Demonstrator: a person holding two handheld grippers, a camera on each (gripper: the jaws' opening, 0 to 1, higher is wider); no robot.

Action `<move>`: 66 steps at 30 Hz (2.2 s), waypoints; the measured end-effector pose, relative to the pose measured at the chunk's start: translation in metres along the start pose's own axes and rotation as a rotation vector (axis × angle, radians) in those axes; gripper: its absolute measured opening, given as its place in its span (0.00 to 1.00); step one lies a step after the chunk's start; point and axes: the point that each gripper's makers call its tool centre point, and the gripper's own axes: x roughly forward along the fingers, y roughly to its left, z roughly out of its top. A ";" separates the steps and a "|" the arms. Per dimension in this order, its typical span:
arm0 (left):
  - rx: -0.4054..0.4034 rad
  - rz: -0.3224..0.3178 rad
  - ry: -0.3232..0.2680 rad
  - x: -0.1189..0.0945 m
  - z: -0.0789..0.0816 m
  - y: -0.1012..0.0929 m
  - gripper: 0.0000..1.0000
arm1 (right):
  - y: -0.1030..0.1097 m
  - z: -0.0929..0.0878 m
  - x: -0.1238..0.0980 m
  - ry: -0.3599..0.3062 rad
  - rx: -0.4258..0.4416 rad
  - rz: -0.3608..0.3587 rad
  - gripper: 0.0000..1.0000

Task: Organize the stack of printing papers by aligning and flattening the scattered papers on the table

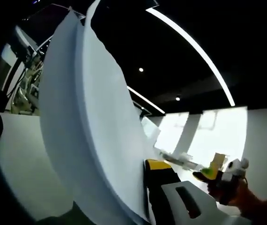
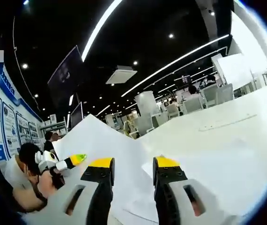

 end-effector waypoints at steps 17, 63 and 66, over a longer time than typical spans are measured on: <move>-0.002 0.003 0.004 0.001 -0.001 0.002 0.08 | 0.006 -0.008 -0.016 0.121 -0.056 0.016 0.45; -0.019 0.005 0.006 0.000 -0.001 0.002 0.09 | -0.001 -0.016 -0.039 0.289 -0.180 -0.061 0.81; -0.020 0.005 0.006 0.000 -0.001 0.002 0.09 | -0.003 -0.020 -0.039 0.307 -0.181 -0.066 0.85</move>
